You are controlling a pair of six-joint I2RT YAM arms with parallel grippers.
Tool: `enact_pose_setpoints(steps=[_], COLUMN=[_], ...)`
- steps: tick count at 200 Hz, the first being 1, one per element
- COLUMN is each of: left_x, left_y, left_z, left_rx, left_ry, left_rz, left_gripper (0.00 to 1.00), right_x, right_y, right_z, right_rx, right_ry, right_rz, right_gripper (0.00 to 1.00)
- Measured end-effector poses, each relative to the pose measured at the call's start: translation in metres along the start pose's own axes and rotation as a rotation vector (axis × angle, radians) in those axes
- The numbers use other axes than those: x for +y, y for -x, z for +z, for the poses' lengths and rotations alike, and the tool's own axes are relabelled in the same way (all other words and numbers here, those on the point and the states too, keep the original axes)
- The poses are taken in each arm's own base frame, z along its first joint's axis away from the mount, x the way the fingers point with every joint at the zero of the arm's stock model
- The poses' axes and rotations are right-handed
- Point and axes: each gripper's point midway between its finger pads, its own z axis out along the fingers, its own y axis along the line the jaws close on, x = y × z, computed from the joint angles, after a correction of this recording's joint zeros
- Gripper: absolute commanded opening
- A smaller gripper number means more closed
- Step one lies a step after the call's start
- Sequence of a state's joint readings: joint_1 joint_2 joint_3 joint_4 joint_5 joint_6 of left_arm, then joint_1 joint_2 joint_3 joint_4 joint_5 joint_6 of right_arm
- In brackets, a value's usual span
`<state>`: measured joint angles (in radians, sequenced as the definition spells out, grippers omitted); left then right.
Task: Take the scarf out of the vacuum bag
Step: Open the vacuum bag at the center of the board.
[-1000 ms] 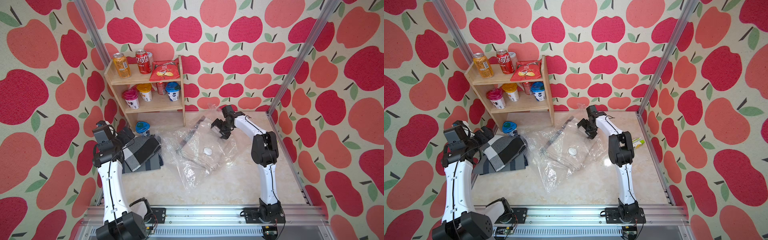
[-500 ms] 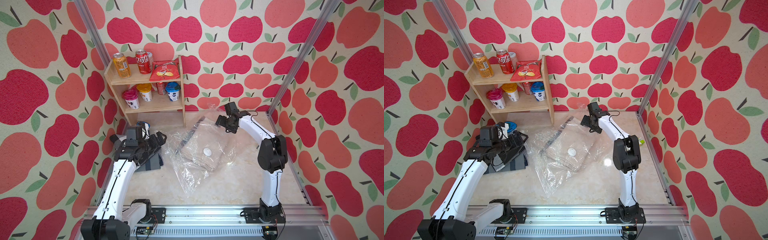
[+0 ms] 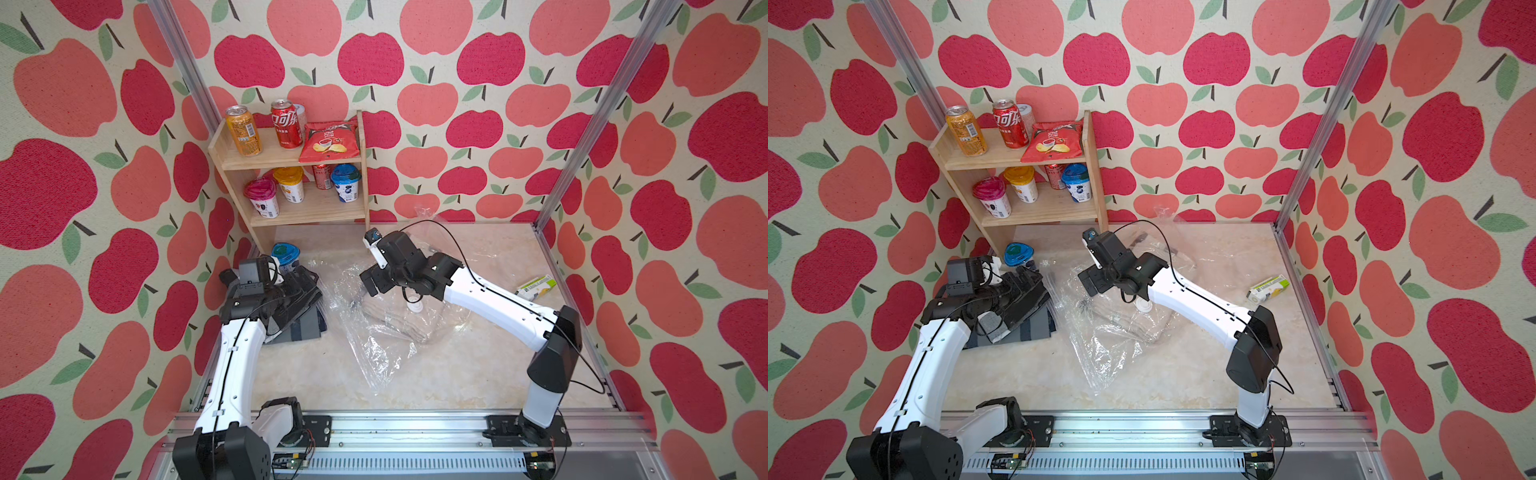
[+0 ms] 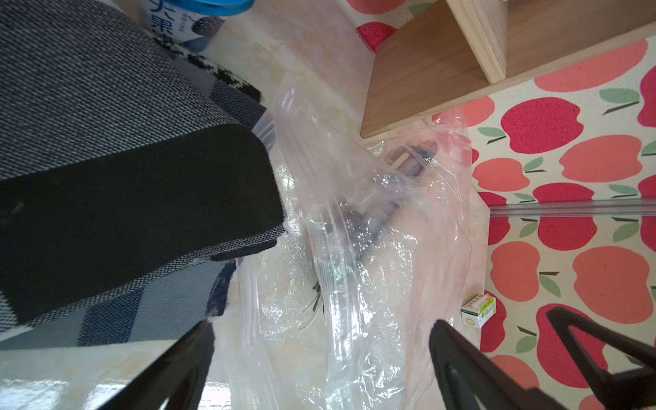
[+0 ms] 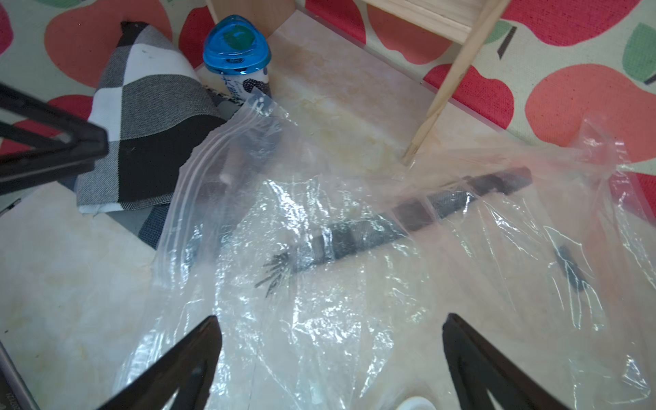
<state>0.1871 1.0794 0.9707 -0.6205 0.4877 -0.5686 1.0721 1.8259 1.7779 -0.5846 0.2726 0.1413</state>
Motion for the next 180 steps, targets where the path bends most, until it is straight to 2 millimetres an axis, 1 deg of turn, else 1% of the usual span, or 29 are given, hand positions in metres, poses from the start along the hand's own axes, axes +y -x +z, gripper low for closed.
enact_pose_setpoints(steps=[19,34,52,66,83,97,107,120,133,144,154,169,180], left_x=[0.009,0.016,0.032,0.047,0.061,0.064,0.065,0.065,0.064,0.063,0.062,0.061,0.058], left_y=[0.008,0.015,0.018,0.014,0.008,0.007,0.010,0.015,0.019,0.021,0.022,0.023,0.023], left_z=[-0.003,-0.004,0.000,0.007,0.014,0.013,0.010,0.004,-0.002,-0.006,-0.008,-0.010,-0.014], left_rx=[-0.009,-0.017,-0.018,0.007,0.035,0.039,0.027,0.002,-0.018,-0.029,-0.033,-0.040,-0.048], left_ry=[-0.012,-0.030,-0.053,-0.061,-0.064,-0.074,-0.084,-0.100,-0.116,-0.126,-0.134,-0.140,-0.150], left_rz=[-0.060,-0.106,-0.183,-0.255,-0.325,-0.353,-0.362,-0.369,-0.370,-0.369,-0.370,-0.368,-0.358], left_gripper=[0.97,0.98,0.97,0.97,0.98,0.97,0.97,0.97,0.97,0.97,0.97,0.98,0.97], right_x=[0.037,0.062,0.094,0.117,0.140,0.150,0.149,0.141,0.126,0.108,0.091,0.063,0.043], right_y=[-0.003,-0.004,-0.017,-0.027,-0.036,-0.044,-0.049,-0.057,-0.068,-0.074,-0.075,-0.073,-0.072], right_z=[0.002,0.010,0.021,0.029,0.039,0.049,0.056,0.068,0.078,0.085,0.089,0.094,0.098], right_rx=[0.009,0.010,0.035,0.055,0.070,0.093,0.110,0.140,0.179,0.210,0.229,0.247,0.255], right_ry=[0.009,-0.008,-0.027,-0.044,-0.082,-0.128,-0.171,-0.232,-0.291,-0.339,-0.381,-0.431,-0.459], right_rz=[-0.103,-0.170,-0.258,-0.321,-0.378,-0.414,-0.430,-0.437,-0.429,-0.418,-0.397,-0.355,-0.308], right_gripper=[1.00,1.00,1.00,1.00,1.00,1.00,1.00,0.98,0.95,0.92,0.80,0.69,0.58])
